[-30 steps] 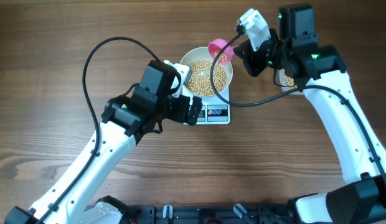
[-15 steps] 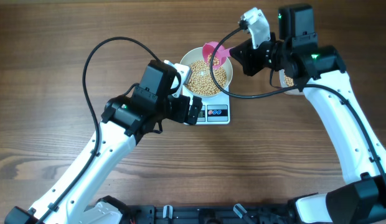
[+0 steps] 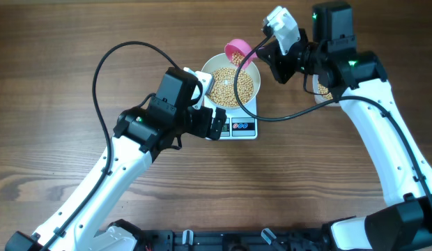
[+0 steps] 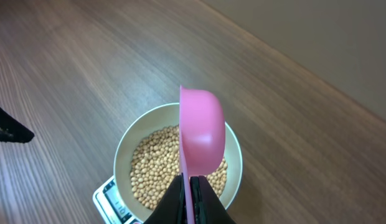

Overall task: Scoop item into bowl and weigh 150g on scale
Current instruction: 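Tilt the scoop above the bowl to trickle soybeans in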

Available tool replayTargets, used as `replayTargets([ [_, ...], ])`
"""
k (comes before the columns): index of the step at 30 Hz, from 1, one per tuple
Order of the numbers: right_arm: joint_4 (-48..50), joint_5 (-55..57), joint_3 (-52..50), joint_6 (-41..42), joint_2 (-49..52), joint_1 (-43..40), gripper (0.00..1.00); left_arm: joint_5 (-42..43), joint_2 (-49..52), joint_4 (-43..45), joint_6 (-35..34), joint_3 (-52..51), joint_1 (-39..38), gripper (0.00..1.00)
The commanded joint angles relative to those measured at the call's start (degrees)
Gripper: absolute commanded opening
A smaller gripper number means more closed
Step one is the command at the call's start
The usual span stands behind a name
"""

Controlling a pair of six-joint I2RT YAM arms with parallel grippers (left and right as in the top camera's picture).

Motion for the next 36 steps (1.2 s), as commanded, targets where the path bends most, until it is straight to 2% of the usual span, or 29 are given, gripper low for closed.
replayTargets([
  [1, 0.44, -0.74, 1.29, -1.29, 0.17, 0.28, 0.04, -0.33, -0.2, 0.13, -0.31, 0.85, 0.42, 1.0],
  [10, 0.46, -1.81, 1.29, 10.16, 0.17, 0.28, 0.04, -0.33, -0.2, 0.13, -0.31, 0.85, 0.42, 1.0],
  [16, 0.22, -2.91, 1.29, 5.79, 0.17, 0.28, 0.04, -0.35, -0.2, 0.13, -0.31, 0.85, 0.42, 1.0],
  [22, 0.46, 1.16, 1.29, 0.2, 0.31, 0.28, 0.04, -0.33, -0.2, 0.13, -0.31, 0.85, 0.42, 1.0],
  [26, 3.04, 2.05, 1.29, 2.08, 0.42, 0.39, 0.04, -0.33, -0.2, 0.13, -0.31, 0.85, 0.42, 1.0],
  [36, 2.25, 3.67, 0.59, 0.04, 1.16, 0.5, 0.04, -0.35, -0.2, 0.13, -0.31, 0.85, 0.42, 1.0],
])
